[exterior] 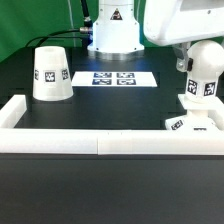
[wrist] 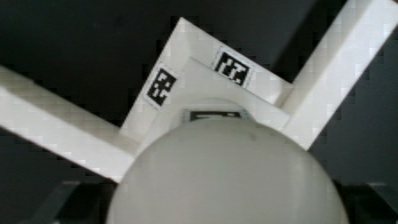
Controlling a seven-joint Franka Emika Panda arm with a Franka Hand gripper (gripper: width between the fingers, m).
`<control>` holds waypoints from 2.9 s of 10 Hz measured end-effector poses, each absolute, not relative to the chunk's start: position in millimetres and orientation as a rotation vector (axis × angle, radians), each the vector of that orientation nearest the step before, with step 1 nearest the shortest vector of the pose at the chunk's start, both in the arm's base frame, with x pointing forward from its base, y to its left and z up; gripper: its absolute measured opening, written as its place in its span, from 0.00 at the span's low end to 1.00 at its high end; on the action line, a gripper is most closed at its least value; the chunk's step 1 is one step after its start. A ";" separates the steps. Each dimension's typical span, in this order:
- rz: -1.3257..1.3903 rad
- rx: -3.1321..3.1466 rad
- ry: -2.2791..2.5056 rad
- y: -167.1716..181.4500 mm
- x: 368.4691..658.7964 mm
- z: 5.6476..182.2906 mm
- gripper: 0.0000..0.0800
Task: Assemble lamp
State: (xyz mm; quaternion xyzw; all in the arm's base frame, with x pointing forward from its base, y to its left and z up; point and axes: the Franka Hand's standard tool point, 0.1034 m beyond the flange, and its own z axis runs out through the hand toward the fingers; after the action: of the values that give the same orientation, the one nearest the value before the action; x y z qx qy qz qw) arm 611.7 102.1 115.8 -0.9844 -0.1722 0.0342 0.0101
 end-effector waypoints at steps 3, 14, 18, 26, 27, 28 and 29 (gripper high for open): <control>0.118 -3.114 -0.096 103.5 611.5 116.5 0.73; 0.161 -2.908 1.113 108.1 609.3 114.1 0.73; 0.162 -2.962 0.947 107.2 608.9 113.5 0.87; 0.150 -3.084 -0.085 104.0 609.3 114.5 0.87; 0.142 -3.077 -0.252 103.9 610.2 115.3 0.87; 0.134 -3.061 -0.388 104.5 611.1 116.1 0.87; 0.128 -3.040 -0.535 104.6 611.8 116.7 0.87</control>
Offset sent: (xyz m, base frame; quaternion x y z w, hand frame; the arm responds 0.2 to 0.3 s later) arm 0.0016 0.0045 0.0010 0.0169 -0.0226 0.2503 0.9678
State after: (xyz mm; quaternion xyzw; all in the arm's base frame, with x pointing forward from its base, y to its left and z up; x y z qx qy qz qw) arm 611.8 104.6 116.7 -0.9837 -0.1731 0.0414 0.0263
